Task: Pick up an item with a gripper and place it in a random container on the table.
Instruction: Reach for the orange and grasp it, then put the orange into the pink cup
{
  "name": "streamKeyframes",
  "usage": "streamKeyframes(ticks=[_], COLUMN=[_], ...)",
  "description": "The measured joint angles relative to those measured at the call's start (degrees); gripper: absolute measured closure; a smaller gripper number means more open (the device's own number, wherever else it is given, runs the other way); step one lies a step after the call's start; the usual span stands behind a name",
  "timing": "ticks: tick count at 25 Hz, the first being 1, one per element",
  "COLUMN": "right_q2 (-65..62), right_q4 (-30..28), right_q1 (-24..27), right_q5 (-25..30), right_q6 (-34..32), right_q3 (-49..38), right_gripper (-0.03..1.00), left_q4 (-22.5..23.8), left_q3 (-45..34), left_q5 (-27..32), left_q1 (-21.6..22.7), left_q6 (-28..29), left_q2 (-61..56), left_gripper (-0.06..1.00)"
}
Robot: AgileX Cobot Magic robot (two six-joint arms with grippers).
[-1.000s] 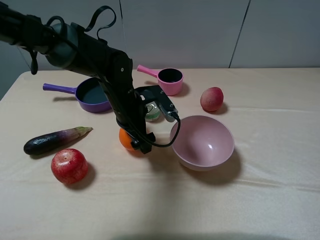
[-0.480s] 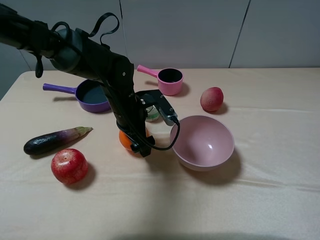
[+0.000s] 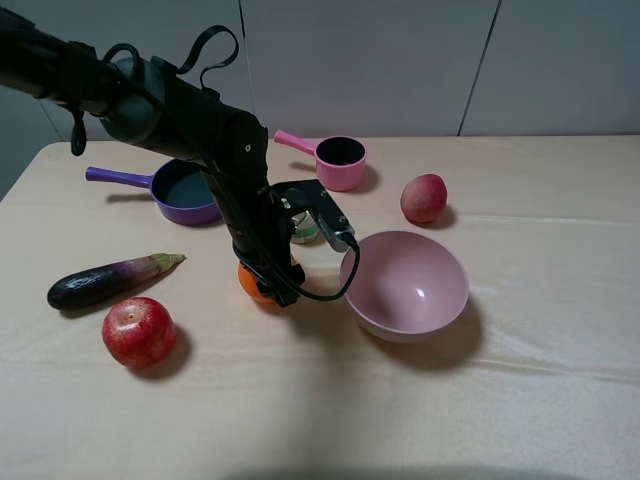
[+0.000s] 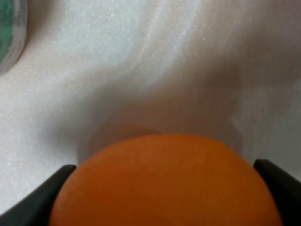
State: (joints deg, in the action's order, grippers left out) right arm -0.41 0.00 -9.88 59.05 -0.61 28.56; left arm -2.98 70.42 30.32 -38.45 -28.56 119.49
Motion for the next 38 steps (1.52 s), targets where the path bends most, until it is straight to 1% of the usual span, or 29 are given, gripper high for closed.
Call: streamKeyframes(ticks=[13, 15, 19, 23, 26, 28, 33, 38], right_q2=[0.0, 0.0, 0.0, 0.0, 0.0, 0.0, 0.0, 0.0], right_q4=[0.0, 0.0, 0.0, 0.0, 0.0, 0.0, 0.0, 0.0], right_q1=[0.0, 0.0, 0.0, 0.0, 0.0, 0.0, 0.0, 0.0], right_q5=[0.0, 0.0, 0.0, 0.0, 0.0, 0.0, 0.0, 0.0], right_q6=[0.0, 0.0, 0.0, 0.0, 0.0, 0.0, 0.0, 0.0], right_q3=[0.0, 0.0, 0.0, 0.0, 0.0, 0.0, 0.0, 0.0], right_gripper=[0.27, 0.27, 0.27, 0.27, 0.27, 0.27, 0.27, 0.27], left_q4=[0.0, 0.0, 0.0, 0.0, 0.0, 0.0, 0.7, 2.3], left_q3=[0.1, 0.8, 4.9, 11.3, 15.7, 18.8, 23.4, 24.6], left_q5=[0.1, 1.0, 4.9, 9.1, 10.6, 10.7, 9.8, 4.0], left_q1=[0.0, 0.0, 0.0, 0.0, 0.0, 0.0, 0.0, 1.1], left_q6=[0.1, 0.1, 0.1, 0.1, 0.1, 0.1, 0.1, 0.2], left_q2=[-1.9, -2.4, -2.8, -2.8, -2.8, -2.8, -2.8, -2.8], left_gripper=[0.22, 0.22, 0.22, 0.22, 0.22, 0.22, 0.22, 0.22])
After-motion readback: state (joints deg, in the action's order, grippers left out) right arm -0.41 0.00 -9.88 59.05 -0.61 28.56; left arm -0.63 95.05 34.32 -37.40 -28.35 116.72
